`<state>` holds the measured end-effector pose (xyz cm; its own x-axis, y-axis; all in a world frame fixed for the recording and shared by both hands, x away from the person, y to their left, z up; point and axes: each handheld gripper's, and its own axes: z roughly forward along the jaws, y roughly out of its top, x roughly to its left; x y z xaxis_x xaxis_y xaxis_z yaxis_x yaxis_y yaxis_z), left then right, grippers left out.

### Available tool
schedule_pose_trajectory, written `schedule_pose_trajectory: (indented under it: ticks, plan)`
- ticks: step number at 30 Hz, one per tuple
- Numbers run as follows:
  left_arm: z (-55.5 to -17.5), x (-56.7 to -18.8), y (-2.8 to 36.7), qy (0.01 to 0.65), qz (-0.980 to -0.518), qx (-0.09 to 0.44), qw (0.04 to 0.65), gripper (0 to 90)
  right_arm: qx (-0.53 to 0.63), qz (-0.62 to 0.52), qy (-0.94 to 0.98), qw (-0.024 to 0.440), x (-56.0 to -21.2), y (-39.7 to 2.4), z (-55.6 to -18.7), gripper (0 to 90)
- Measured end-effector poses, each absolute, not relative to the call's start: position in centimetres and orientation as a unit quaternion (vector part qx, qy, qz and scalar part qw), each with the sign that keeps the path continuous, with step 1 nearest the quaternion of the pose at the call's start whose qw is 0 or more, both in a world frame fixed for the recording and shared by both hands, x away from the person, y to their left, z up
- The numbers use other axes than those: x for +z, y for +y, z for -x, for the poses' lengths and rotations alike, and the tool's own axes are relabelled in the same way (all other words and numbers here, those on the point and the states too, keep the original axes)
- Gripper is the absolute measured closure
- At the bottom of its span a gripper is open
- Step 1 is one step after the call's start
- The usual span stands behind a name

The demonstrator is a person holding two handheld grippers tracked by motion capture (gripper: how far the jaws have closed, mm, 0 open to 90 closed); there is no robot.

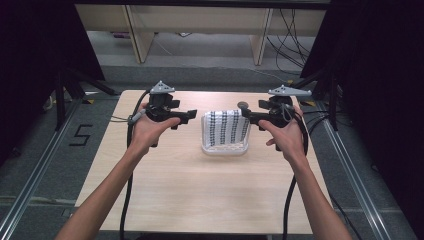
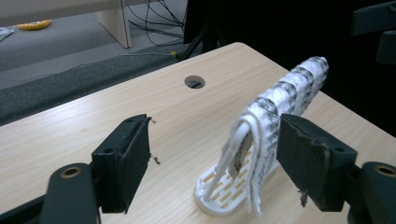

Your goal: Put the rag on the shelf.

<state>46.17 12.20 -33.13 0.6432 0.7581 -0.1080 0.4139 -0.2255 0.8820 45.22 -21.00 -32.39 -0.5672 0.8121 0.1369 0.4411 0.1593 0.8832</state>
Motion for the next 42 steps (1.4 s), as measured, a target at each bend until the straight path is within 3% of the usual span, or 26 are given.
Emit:
schedule_pose_trajectory:
  ticks: [42]
  plan:
    - [-36.9, -39.0, 15.2, 0.351, -0.77, 0.169, 0.506, 22.4, 0.472, -0.407, 0.763, 0.173, -38.5, -22.5, -38.0, 24.5]
